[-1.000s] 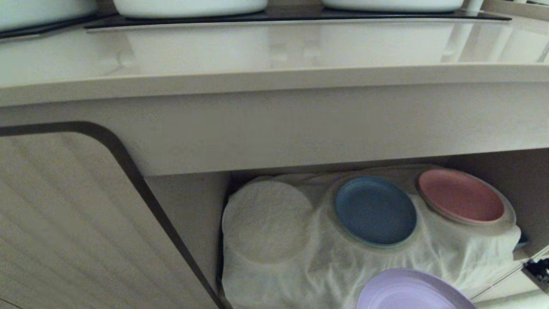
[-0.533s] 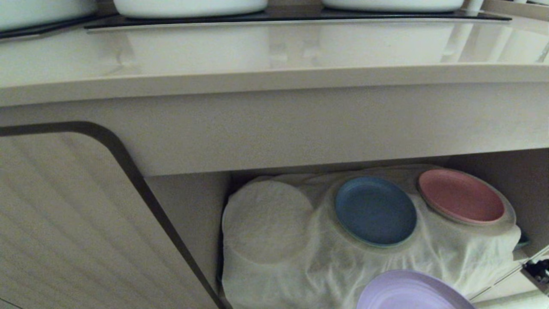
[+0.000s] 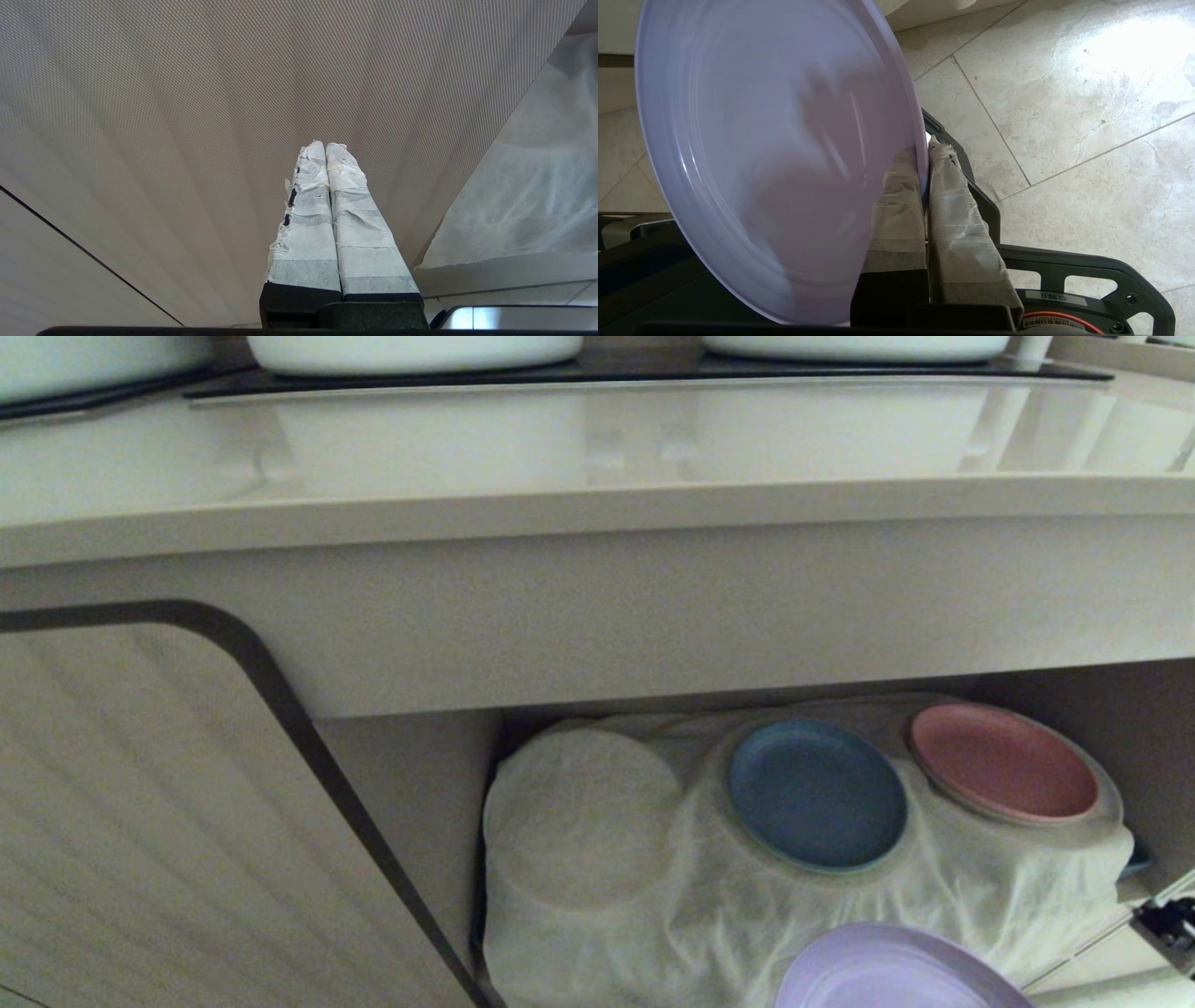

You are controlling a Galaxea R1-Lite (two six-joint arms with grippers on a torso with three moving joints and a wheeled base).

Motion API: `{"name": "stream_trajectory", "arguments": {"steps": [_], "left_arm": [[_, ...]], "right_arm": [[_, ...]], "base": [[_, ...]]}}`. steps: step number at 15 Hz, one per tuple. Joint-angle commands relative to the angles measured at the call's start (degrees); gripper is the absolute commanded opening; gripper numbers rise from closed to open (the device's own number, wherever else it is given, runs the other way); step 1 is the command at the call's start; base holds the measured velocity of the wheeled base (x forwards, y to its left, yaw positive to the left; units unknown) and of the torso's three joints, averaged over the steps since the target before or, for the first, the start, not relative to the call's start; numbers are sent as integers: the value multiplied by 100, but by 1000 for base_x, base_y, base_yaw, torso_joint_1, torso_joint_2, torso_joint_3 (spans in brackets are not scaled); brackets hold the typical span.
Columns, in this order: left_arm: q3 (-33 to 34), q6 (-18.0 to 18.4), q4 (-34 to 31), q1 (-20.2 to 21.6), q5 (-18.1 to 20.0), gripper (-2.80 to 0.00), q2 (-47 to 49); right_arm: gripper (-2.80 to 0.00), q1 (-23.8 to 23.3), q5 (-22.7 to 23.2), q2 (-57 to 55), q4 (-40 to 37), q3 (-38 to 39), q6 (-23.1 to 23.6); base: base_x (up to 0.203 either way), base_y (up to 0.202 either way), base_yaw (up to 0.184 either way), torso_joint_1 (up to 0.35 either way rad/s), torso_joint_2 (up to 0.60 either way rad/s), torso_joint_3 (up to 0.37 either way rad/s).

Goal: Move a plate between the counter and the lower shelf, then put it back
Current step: Put the plate

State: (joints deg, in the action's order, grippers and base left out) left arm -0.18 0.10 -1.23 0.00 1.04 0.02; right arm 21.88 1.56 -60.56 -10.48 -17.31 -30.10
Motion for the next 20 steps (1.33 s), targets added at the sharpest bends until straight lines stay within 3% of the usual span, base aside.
{"name": "stream_trajectory", "arguments": {"steps": [1, 17, 20], "left_arm": [[1, -10, 0, 0, 2, -280, -2], [1, -19, 0, 0, 2, -280, -2], [1, -45, 0, 0, 2, -280, -2]], "right_arm": [[-280, 9, 2, -35, -6, 17, -22], [-280, 62, 11, -228, 213, 44, -22], [-280, 62, 2, -228, 213, 44, -22]], "base": [[0, 0, 0, 0, 0, 0], [0, 0, 0, 0, 0, 0], [-133, 0, -1, 3, 4, 4]]}}
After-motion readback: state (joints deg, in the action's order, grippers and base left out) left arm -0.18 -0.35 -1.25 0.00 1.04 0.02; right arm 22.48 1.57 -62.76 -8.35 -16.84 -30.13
